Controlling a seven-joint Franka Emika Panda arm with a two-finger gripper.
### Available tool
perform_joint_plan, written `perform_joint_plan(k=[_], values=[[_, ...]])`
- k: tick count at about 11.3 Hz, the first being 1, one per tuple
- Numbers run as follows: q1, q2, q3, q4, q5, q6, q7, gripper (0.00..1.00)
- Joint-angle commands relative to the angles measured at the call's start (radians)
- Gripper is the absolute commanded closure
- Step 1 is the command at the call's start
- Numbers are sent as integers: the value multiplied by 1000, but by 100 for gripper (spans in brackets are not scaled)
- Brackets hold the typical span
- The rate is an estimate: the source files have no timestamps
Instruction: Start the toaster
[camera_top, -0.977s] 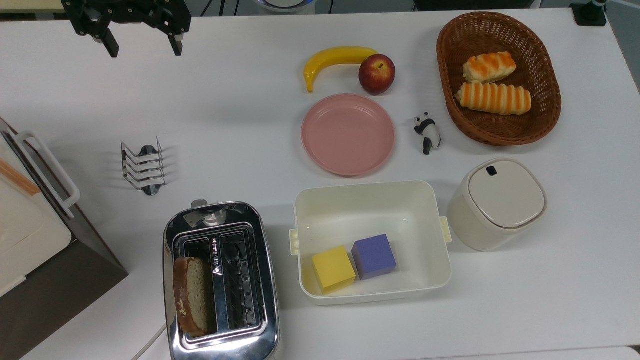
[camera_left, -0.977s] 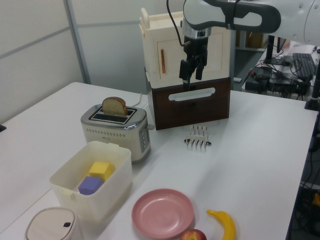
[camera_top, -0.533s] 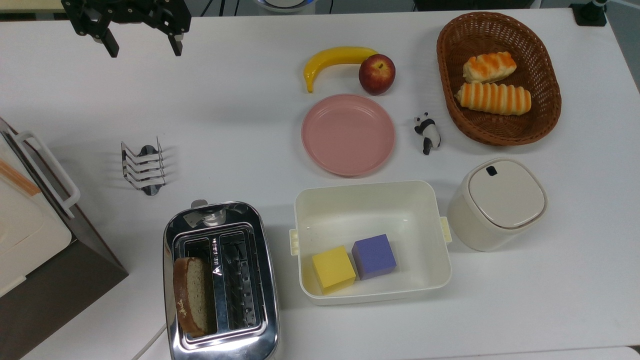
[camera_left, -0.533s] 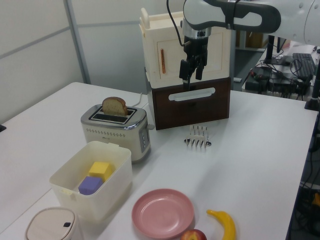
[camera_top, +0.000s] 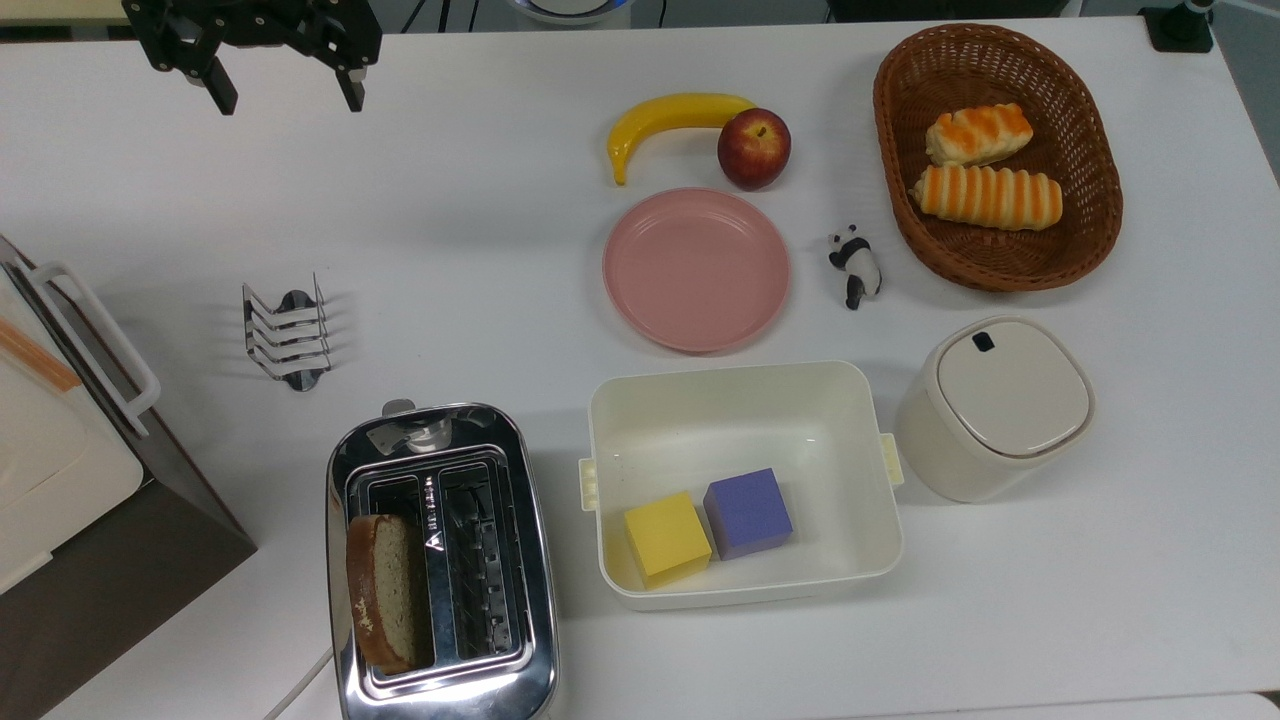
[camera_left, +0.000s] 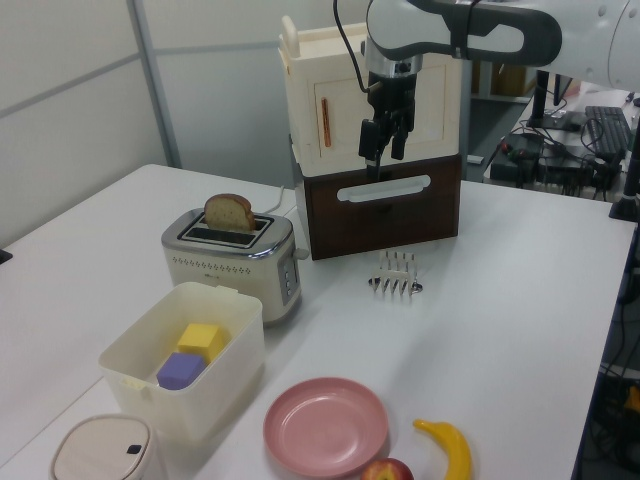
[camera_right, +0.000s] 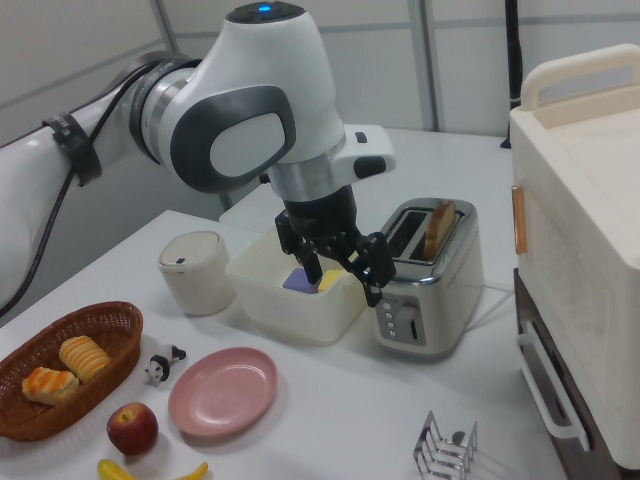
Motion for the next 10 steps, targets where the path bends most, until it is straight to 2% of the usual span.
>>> perform_joint_plan(k=[1,3,4,7,10], values=[[-1,-33,-1,-34,-5,-21,-33,0],[-1,-33,-1,-36,-7,-21,-36,15],[-1,-35,-1,-36,-7,-23,-56,27],[-15,-33,0,-34,-5,-39,-87,54],[-15,-33,6,-36,-8,-41,-87,91]])
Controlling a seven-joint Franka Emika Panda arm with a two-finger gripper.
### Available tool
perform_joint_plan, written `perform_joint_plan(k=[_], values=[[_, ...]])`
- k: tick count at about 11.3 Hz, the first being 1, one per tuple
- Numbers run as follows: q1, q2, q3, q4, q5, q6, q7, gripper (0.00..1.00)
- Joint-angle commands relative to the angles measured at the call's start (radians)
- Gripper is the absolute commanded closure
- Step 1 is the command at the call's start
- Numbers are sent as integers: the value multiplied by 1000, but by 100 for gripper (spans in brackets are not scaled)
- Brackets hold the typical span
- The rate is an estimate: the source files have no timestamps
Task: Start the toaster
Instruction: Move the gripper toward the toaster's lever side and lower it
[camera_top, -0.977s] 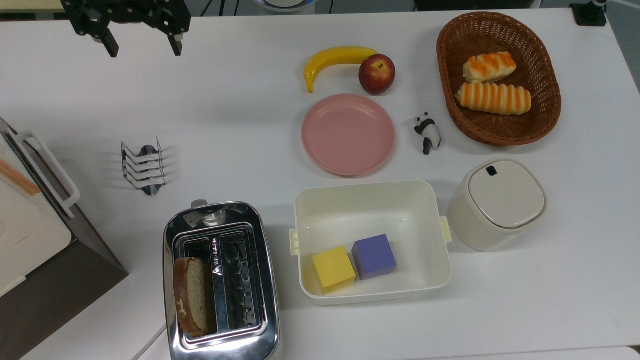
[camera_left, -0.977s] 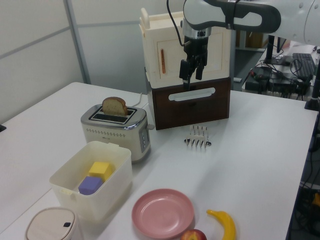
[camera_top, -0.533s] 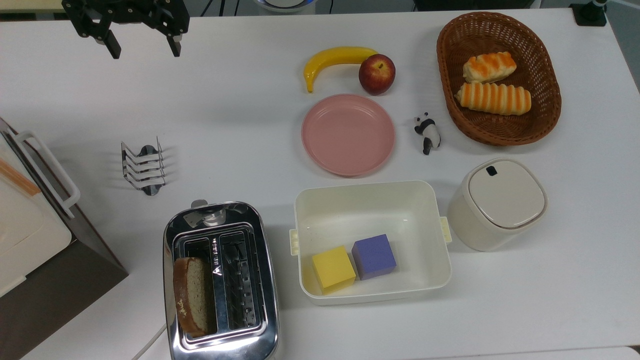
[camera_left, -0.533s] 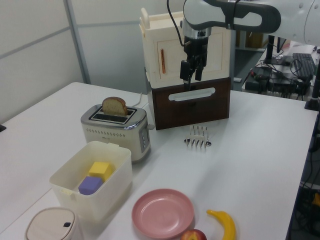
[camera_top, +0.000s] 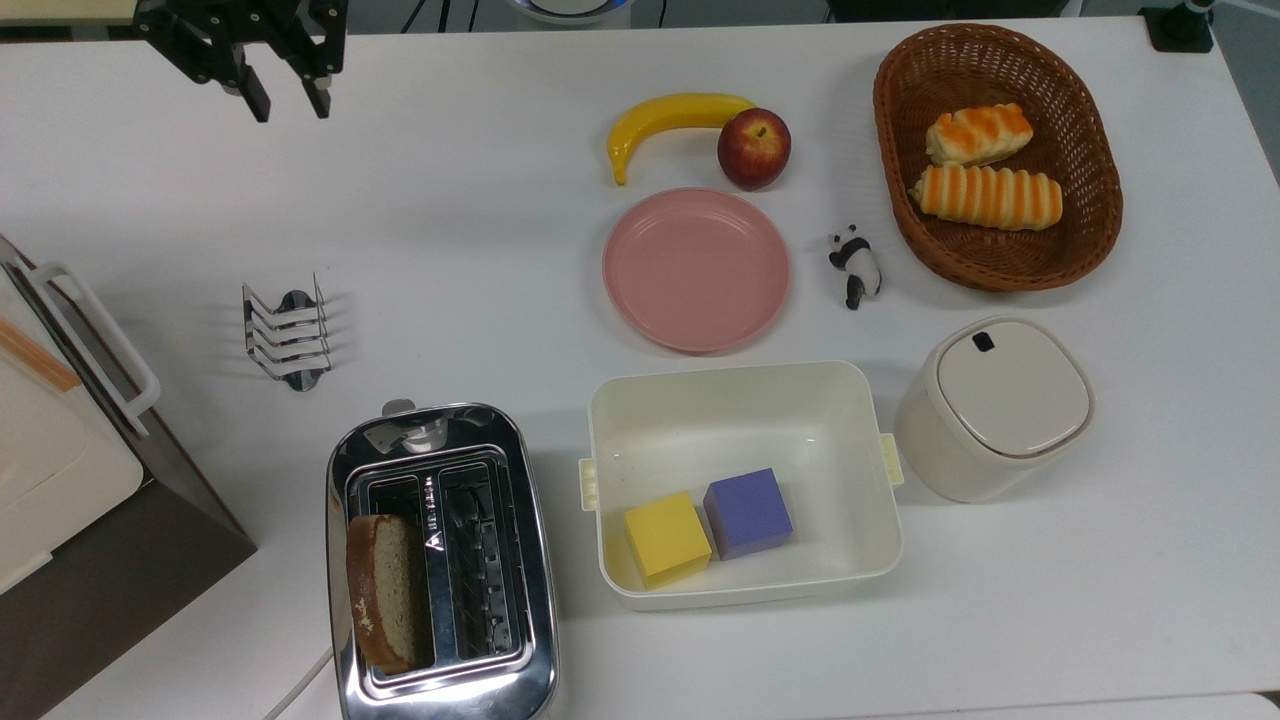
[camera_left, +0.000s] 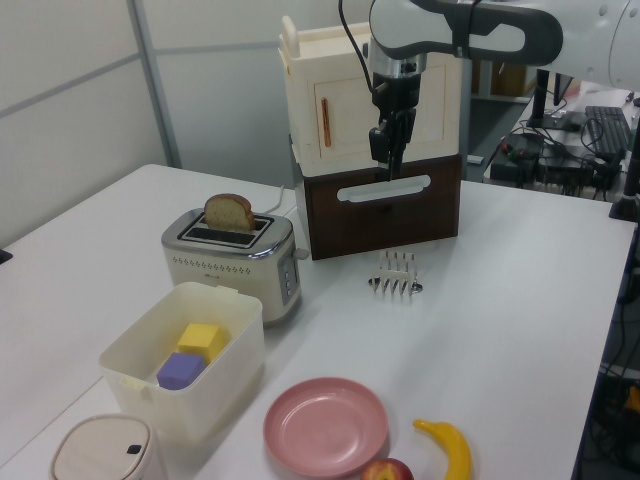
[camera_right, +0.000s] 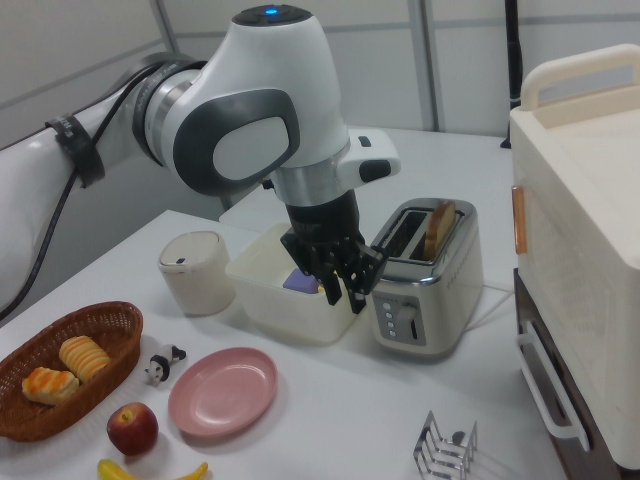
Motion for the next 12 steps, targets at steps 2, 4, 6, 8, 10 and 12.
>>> perform_joint_plan(k=[2,4,6,8,10,12], values=[[-2,-33,10,-35,-13,-21,-20,100],[3,-24,11,-35,-13,-17,-22,100],[12,-9,13,-35,-7,-4,-6,100],[17,8,15,-34,4,47,14,100],[17,31,15,-34,13,119,24,100],[27,69,15,-35,41,216,24,100]])
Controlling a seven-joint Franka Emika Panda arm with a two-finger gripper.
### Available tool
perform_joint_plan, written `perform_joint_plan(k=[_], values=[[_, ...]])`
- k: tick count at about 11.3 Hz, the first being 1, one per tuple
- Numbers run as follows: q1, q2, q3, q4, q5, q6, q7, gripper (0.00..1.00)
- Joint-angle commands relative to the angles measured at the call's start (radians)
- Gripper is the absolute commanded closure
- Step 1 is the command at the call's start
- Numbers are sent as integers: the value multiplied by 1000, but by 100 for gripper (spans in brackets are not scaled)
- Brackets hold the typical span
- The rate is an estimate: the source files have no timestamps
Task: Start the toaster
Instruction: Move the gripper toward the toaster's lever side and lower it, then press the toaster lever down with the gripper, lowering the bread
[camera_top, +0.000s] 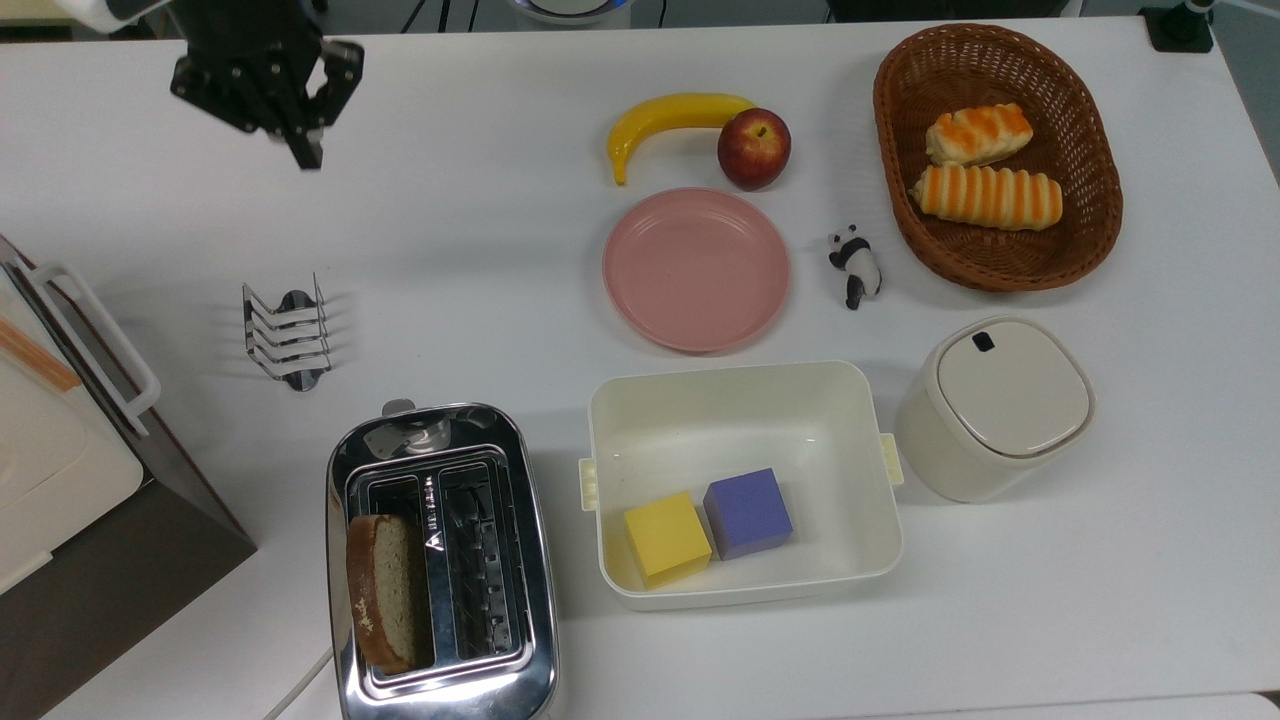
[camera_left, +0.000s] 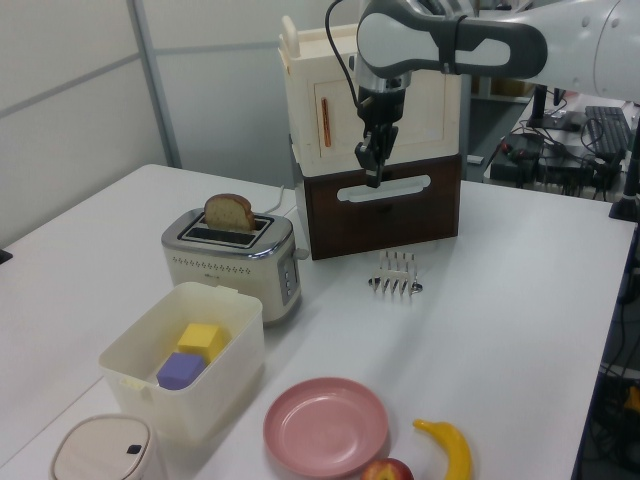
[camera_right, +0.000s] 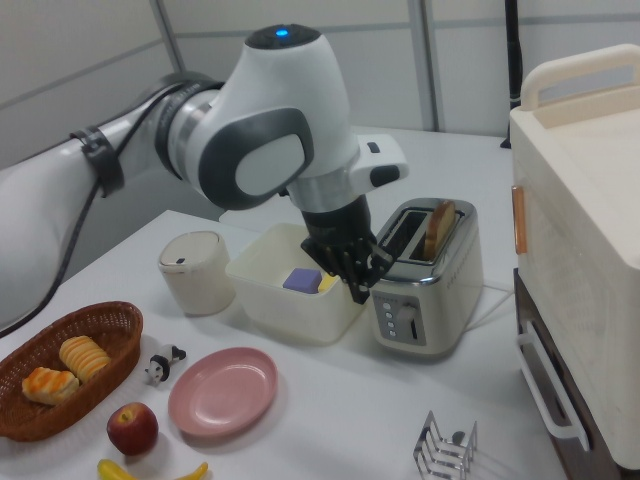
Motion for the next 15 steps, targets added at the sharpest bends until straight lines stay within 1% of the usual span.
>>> perform_joint_plan(k=[1,4,7,9,10,14,15], values=[[38,56,-1,-22,29,152,23,100],[67,129,-1,-23,27,283,48,100],[72,169,12,-23,27,306,43,100],[73,206,17,-28,29,385,37,100],[72,221,31,-31,29,410,37,100],[73,248,35,-32,31,435,37,100],[76,255,35,-34,41,474,37,100]])
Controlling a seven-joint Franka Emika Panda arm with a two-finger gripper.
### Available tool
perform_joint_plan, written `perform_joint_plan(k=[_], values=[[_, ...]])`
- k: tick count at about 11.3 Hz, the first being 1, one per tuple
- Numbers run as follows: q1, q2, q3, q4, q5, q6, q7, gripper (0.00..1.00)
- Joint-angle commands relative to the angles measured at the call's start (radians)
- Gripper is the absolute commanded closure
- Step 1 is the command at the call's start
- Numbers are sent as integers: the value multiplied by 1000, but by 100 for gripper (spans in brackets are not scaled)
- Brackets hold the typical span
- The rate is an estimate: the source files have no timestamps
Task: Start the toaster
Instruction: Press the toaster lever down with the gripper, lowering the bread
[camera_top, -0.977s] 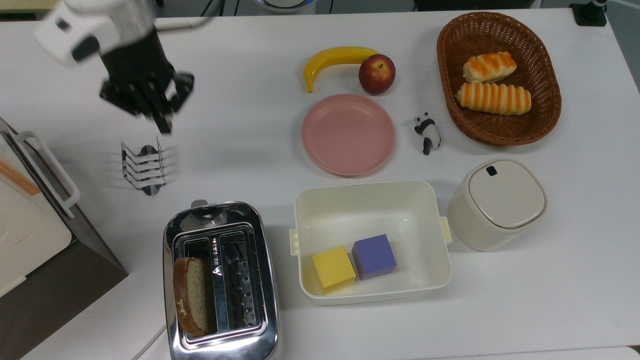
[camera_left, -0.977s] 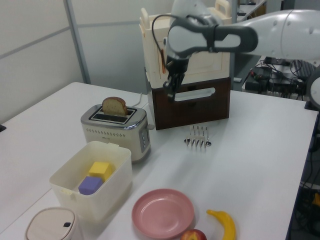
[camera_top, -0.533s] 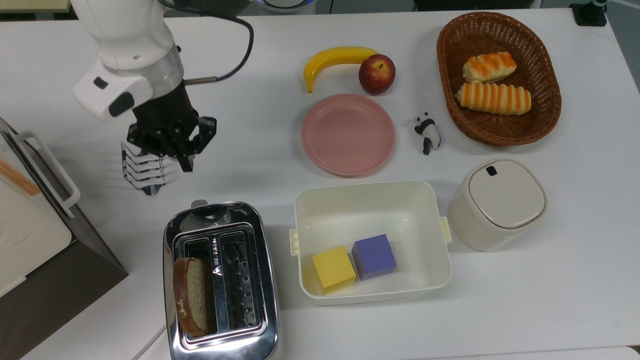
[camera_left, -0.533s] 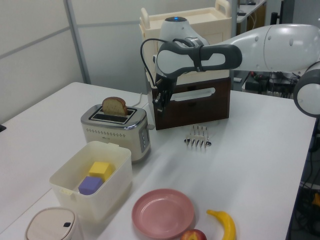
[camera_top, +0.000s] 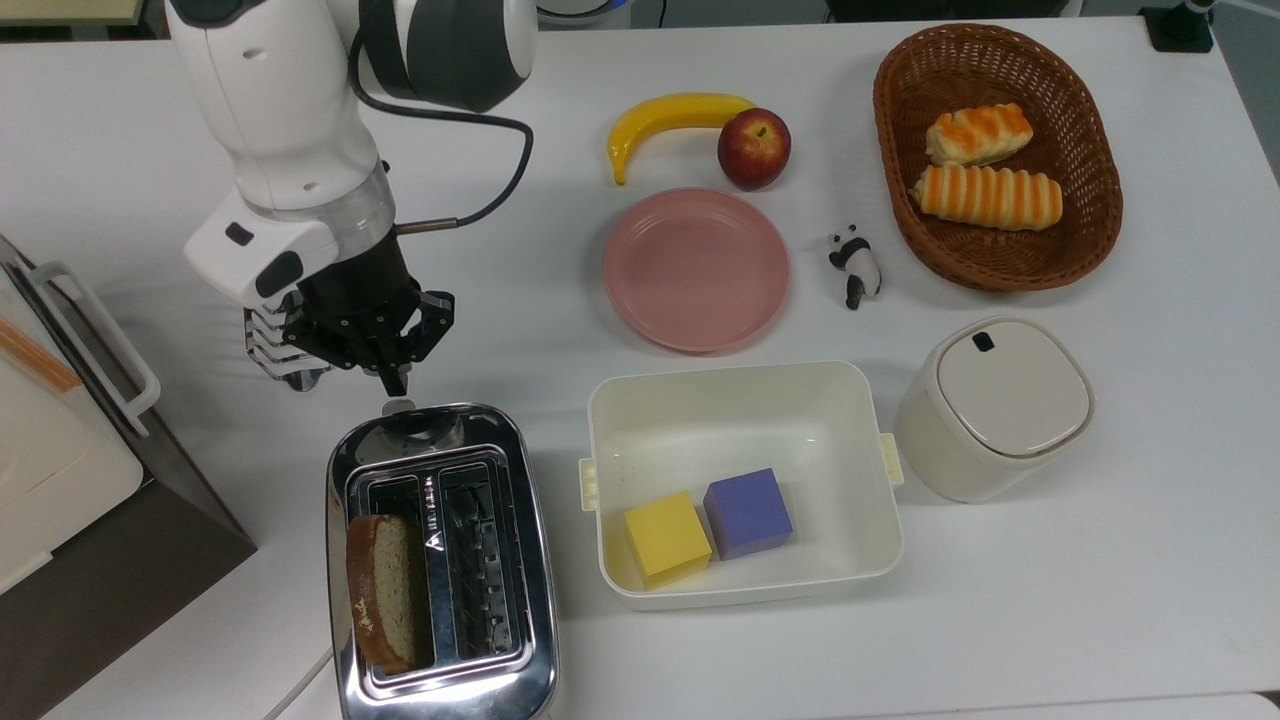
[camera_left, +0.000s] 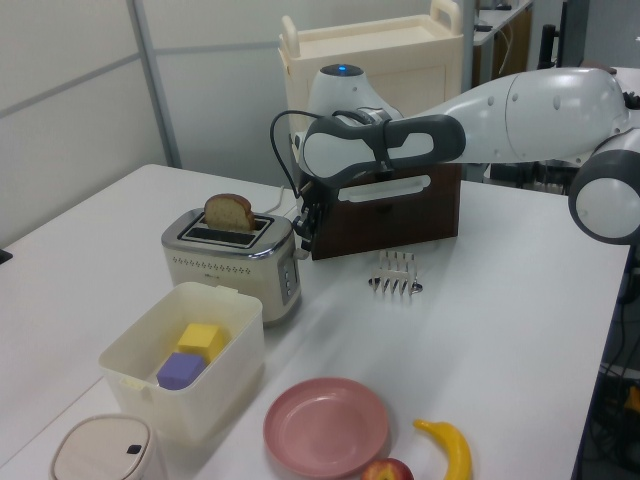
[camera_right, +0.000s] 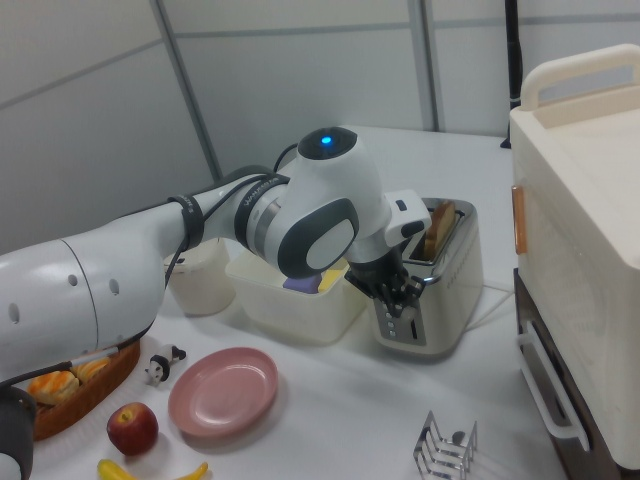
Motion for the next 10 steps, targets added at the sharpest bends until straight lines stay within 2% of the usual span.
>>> perform_joint_plan(k=[1,10], values=[[19,8,0,-22,29,102,8,100],[19,17,-3,-76,-6,112,-1,100]])
